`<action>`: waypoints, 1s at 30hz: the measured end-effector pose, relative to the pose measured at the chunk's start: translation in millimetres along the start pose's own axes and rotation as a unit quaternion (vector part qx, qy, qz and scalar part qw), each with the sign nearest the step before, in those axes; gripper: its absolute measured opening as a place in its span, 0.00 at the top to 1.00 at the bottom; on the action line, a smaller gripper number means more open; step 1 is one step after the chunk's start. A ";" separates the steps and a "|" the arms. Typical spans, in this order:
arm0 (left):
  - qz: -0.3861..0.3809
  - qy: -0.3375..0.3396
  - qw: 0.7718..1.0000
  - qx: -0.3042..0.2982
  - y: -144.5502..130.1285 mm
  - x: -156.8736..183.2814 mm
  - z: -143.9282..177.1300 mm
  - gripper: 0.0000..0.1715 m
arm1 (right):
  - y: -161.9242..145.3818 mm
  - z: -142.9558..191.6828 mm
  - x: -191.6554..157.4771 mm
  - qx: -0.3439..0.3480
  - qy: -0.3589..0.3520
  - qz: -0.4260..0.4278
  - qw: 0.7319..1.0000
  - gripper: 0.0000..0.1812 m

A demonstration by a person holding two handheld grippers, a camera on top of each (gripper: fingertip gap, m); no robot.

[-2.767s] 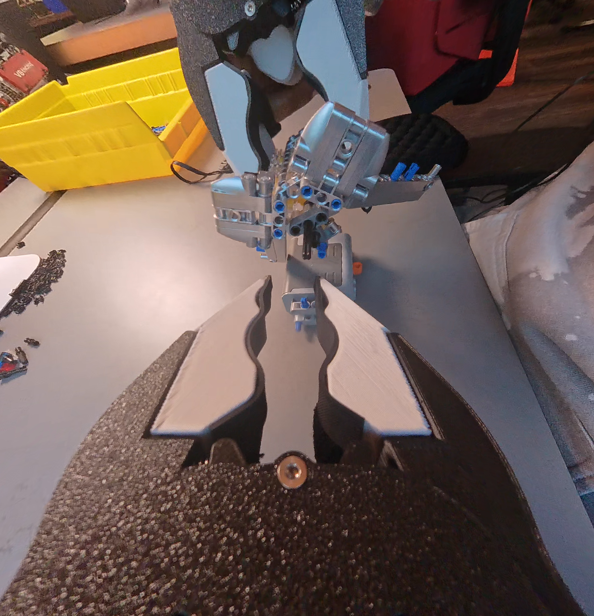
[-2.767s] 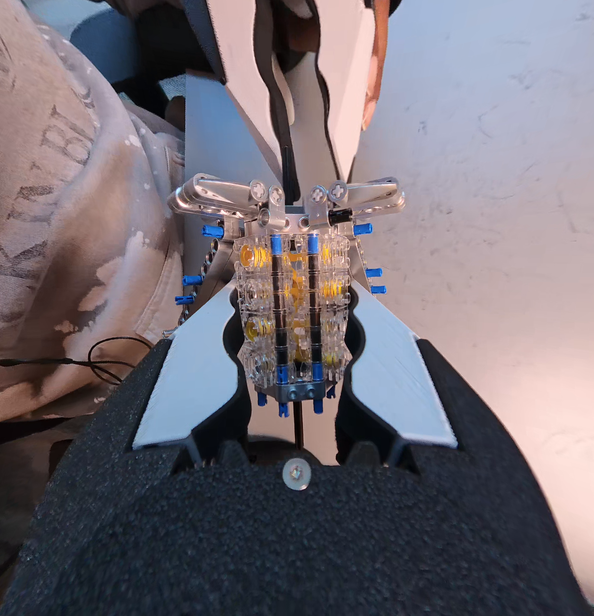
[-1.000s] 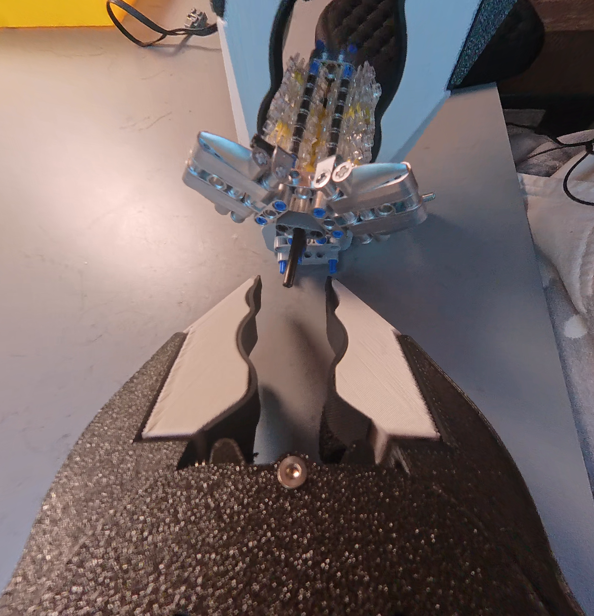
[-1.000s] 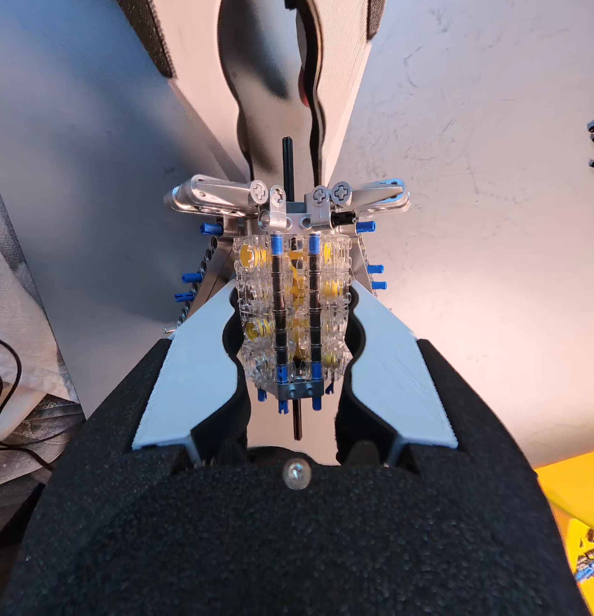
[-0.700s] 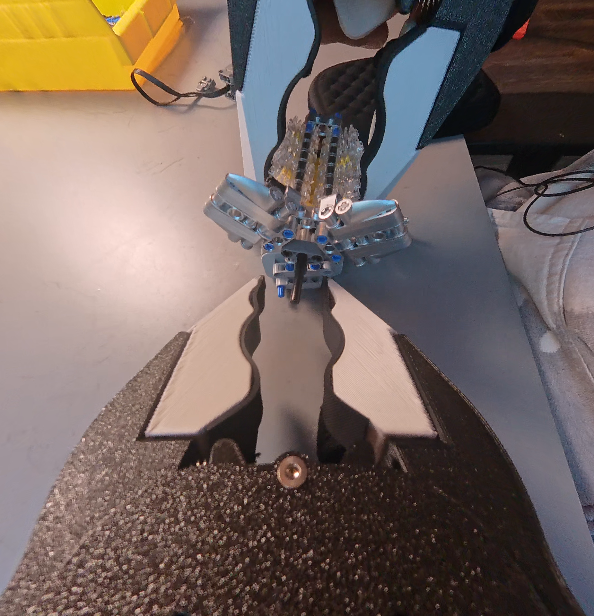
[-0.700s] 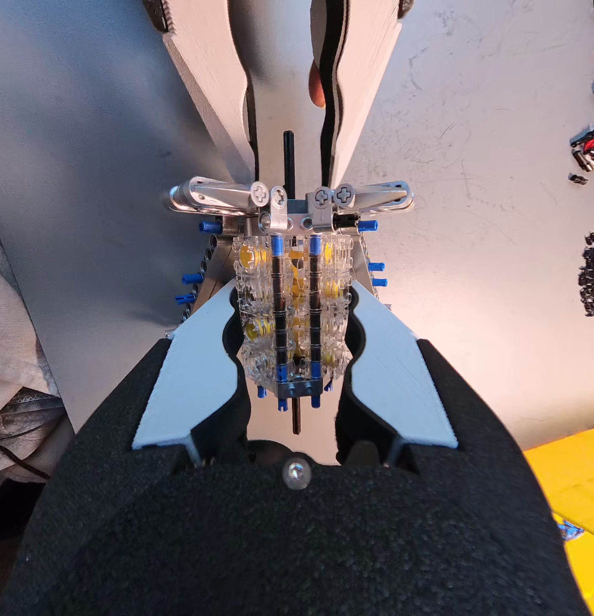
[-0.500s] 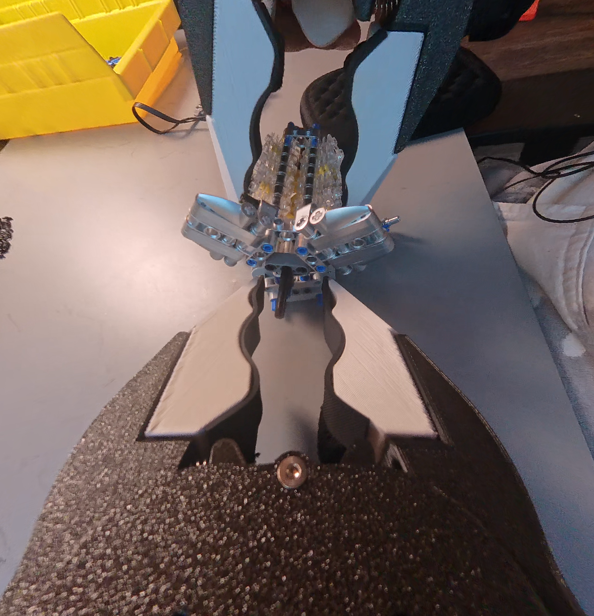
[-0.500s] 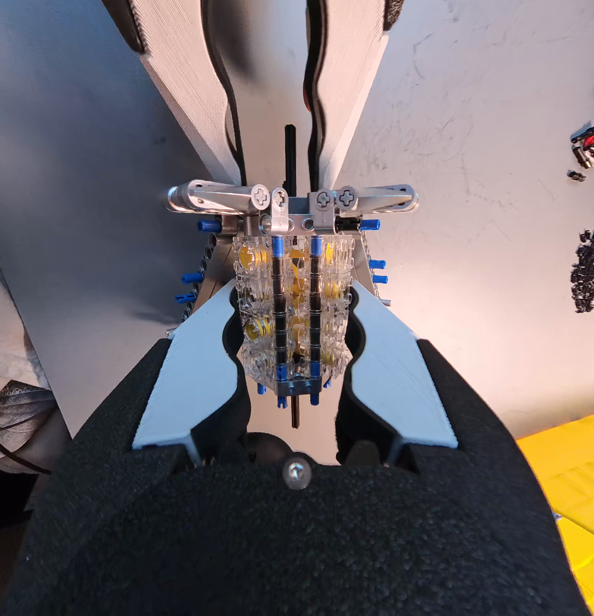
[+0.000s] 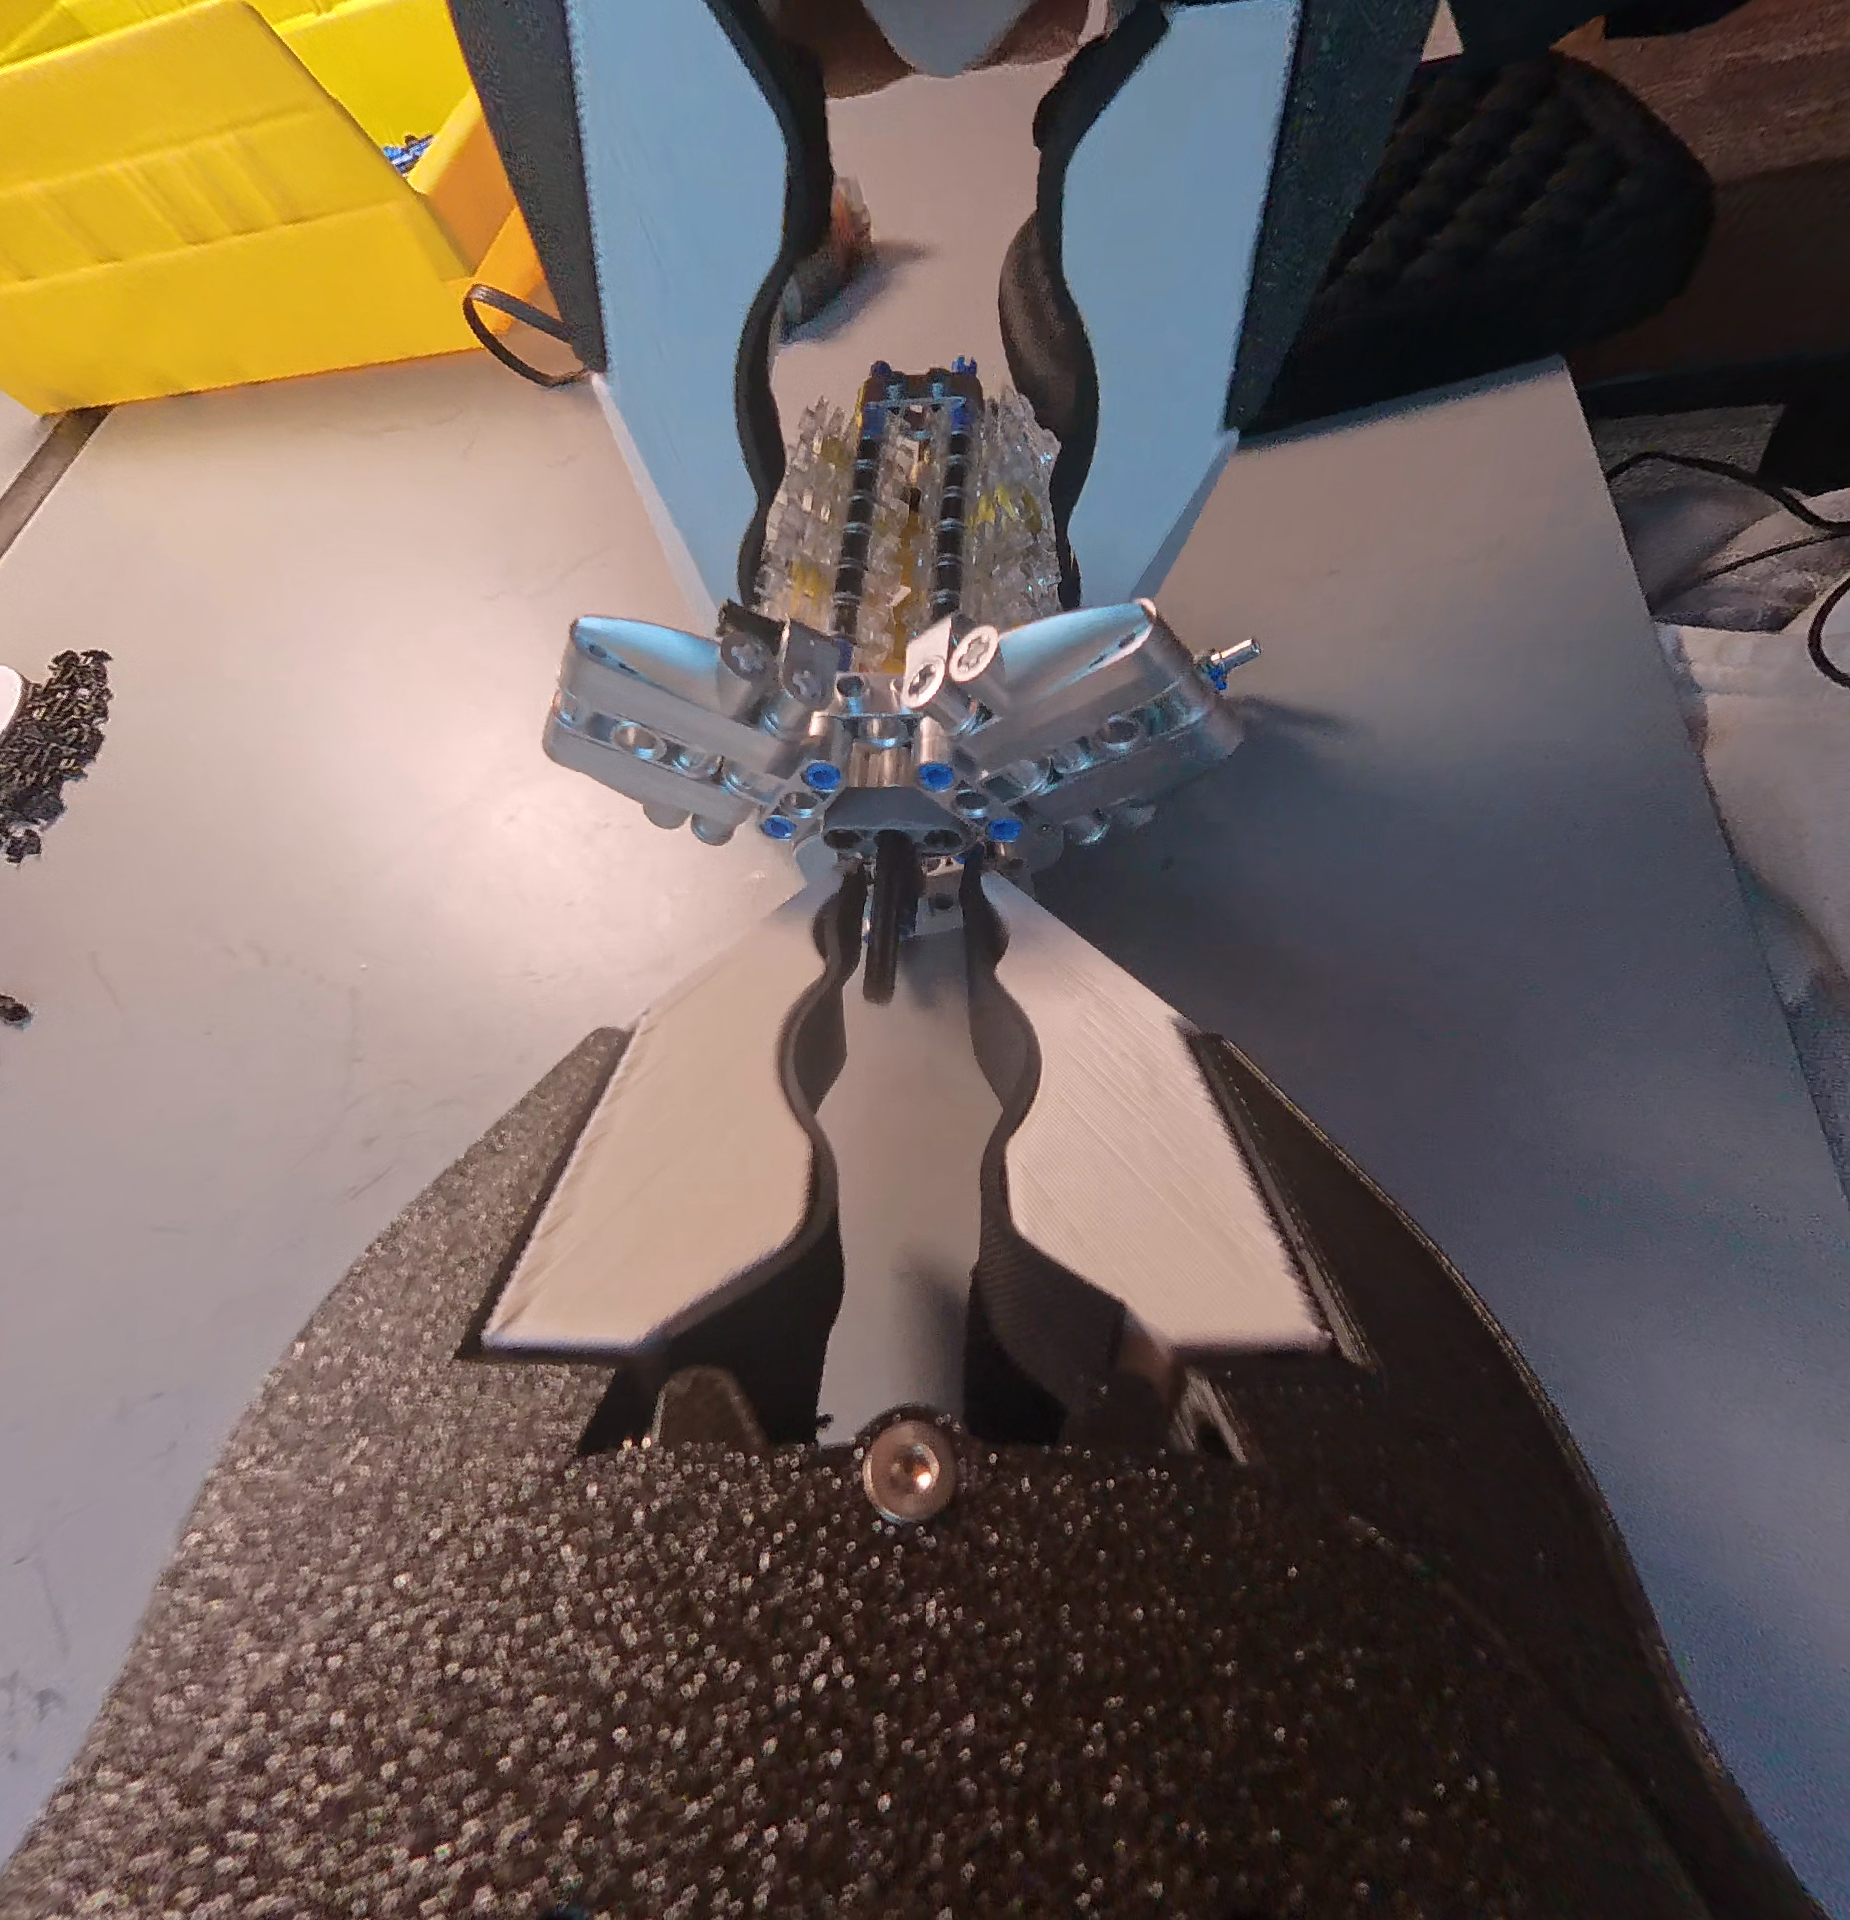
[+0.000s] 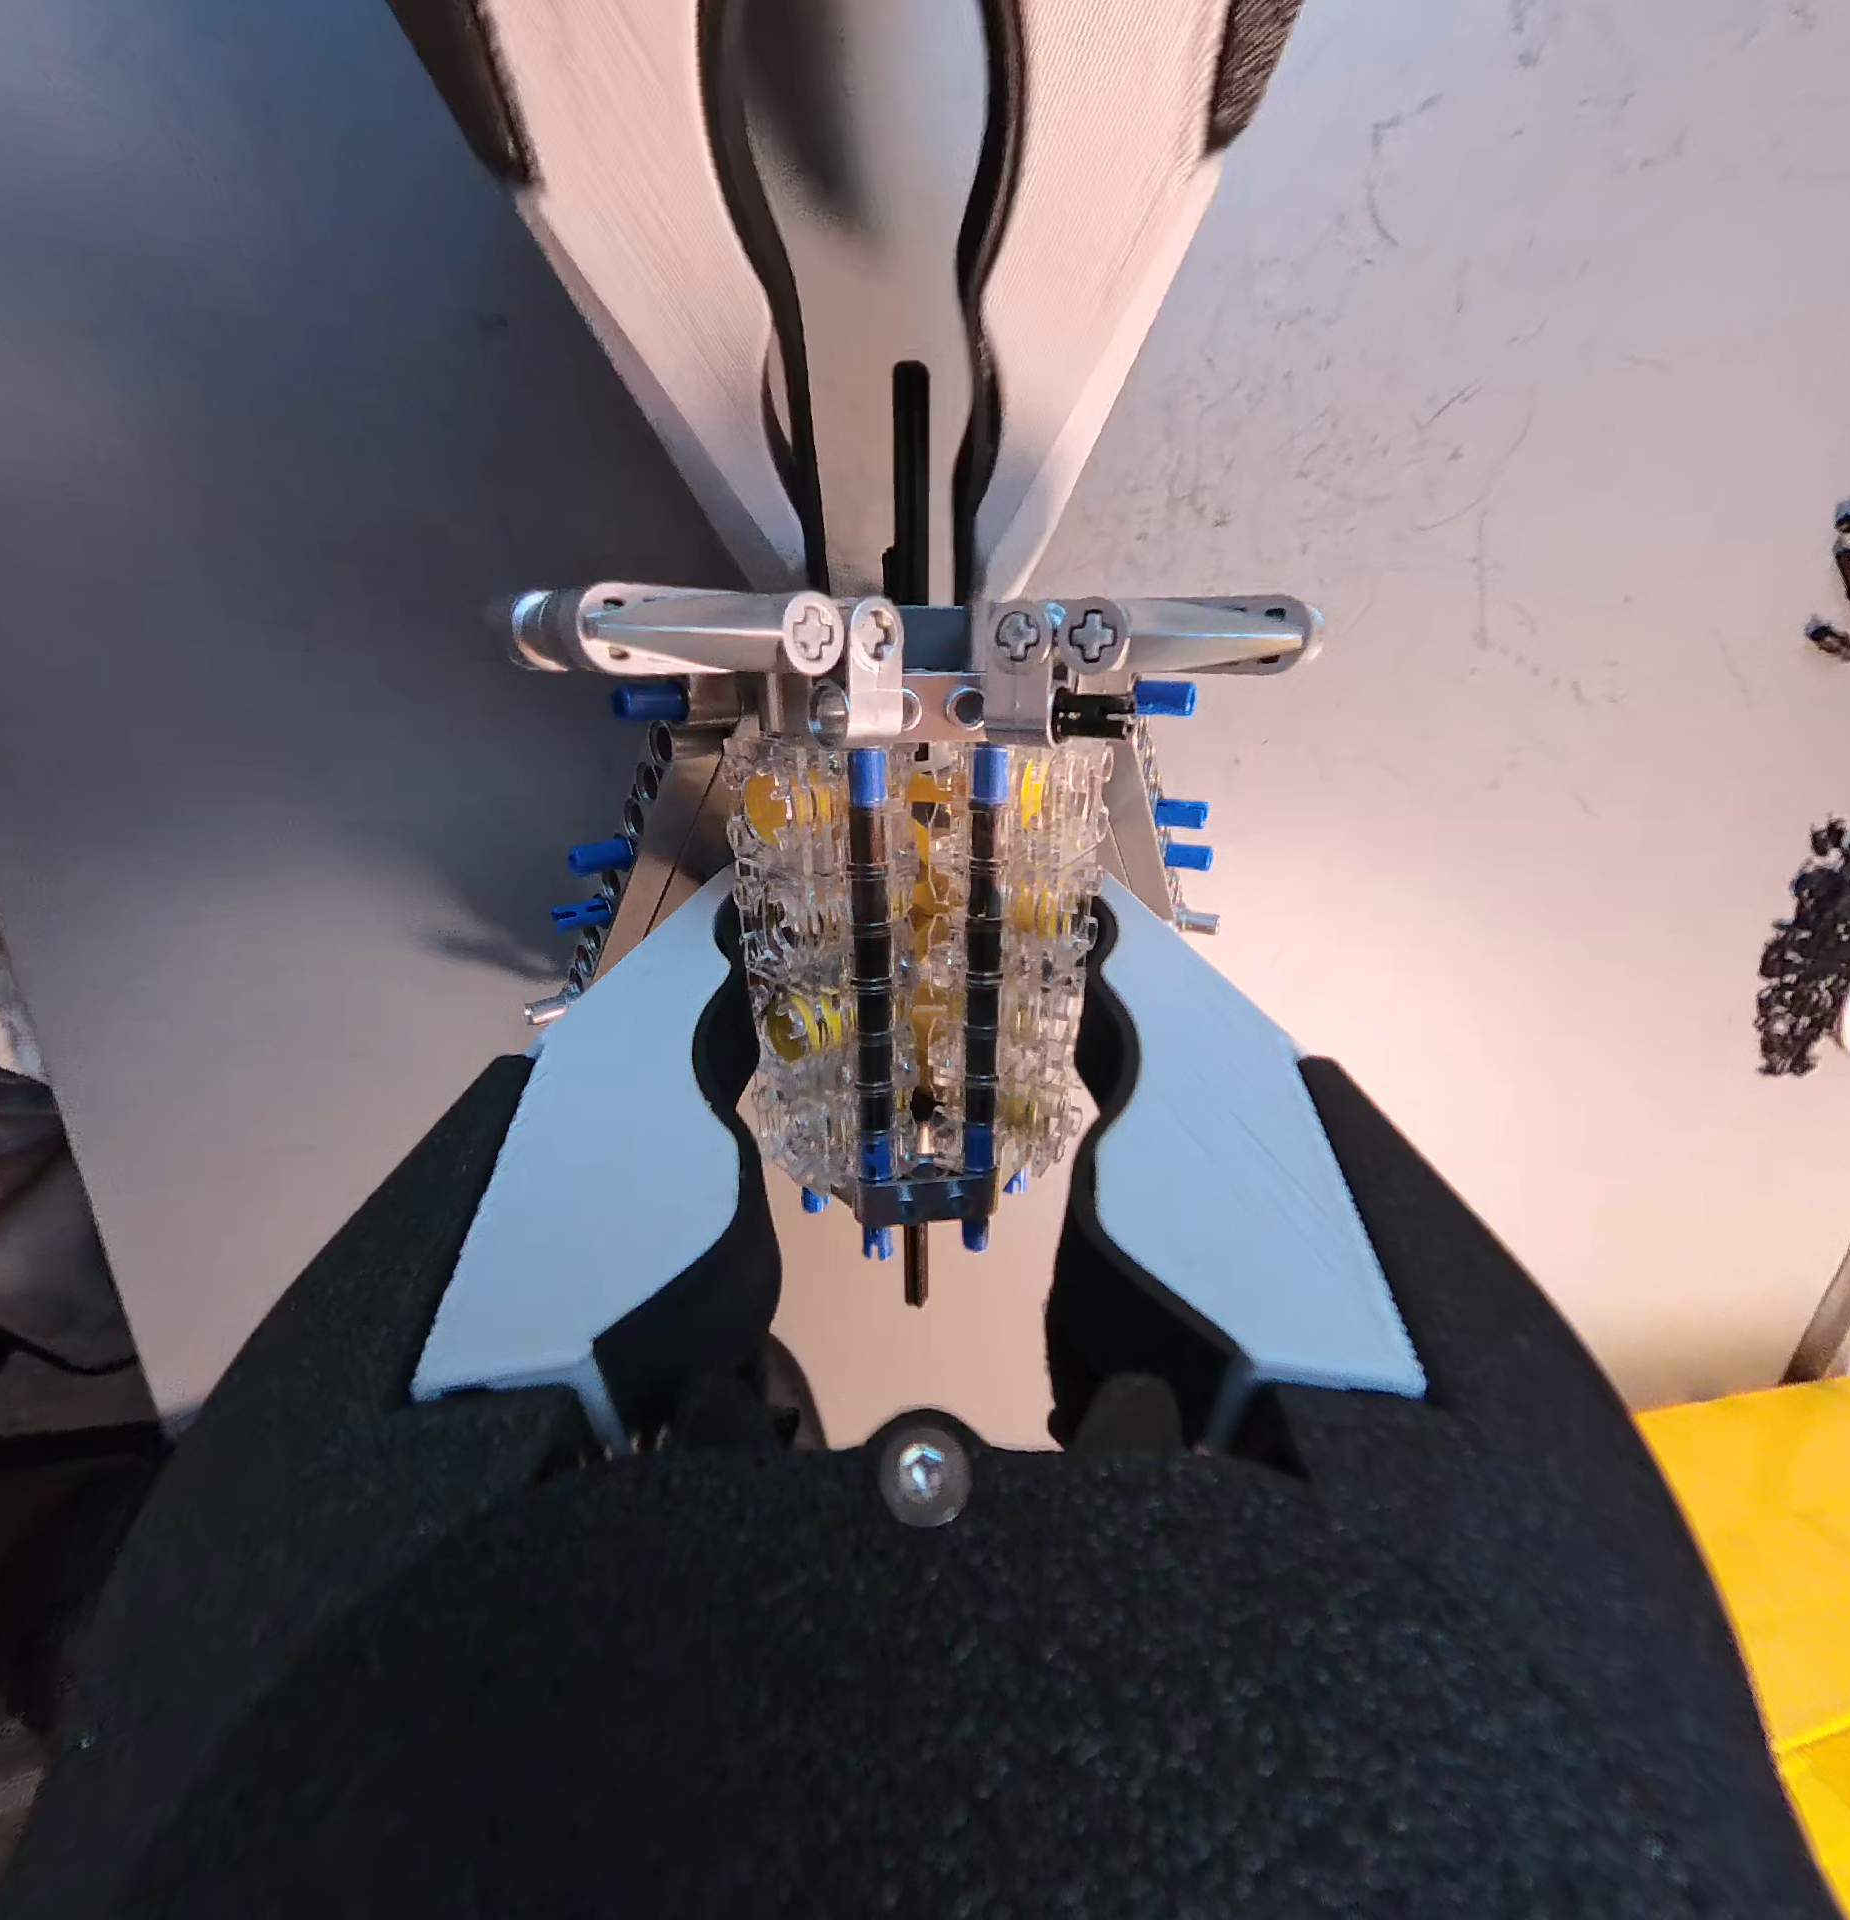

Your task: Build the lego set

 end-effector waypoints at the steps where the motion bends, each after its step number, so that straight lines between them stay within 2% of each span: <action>1: -0.003 0.006 1.000 -0.004 -2.3 -2.7 1.7 0.89 | -0.3 -0.5 1.9 -0.001 0.003 0.016 1.000 0.68; 5: -0.003 0.022 0.999 -0.035 -18.7 -18.2 8.2 0.84 | -8.0 -7.4 10.9 -0.022 0.022 0.102 0.994 0.67; 13: -0.007 0.010 0.999 -0.040 -22.9 -19.1 4.4 0.83 | -2.7 -16.9 39.8 -0.037 0.049 0.287 0.956 0.67; 17: 0.012 -0.015 0.999 -0.036 -22.0 -18.7 4.3 0.88 | 0.4 -19.2 46.4 -0.026 0.052 0.344 0.937 0.67; 20: 0.027 -0.035 0.998 -0.055 -24.9 -18.3 -2.1 0.91 | 2.1 -20.2 49.8 -0.022 0.043 0.380 0.924 0.67; 25: -0.006 -0.044 0.997 -0.061 -20.4 -6.5 -10.7 0.92 | 0.0 -17.2 49.5 -0.033 0.019 0.401 0.915 0.65; 30: -0.022 -0.039 0.998 -0.052 -16.9 -2.6 -10.1 0.92 | -13.3 15.4 58.9 -0.034 -0.022 0.310 0.950 0.55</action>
Point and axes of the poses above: each gripper's, where its closed fingertips meet, z back along the fingers, y out of its top, x = y × z across the jaws, the point moved 3 cm from there along z, back along the fingers, and after that the axes turned 3 degrees about -x, right-handed, at the moved point
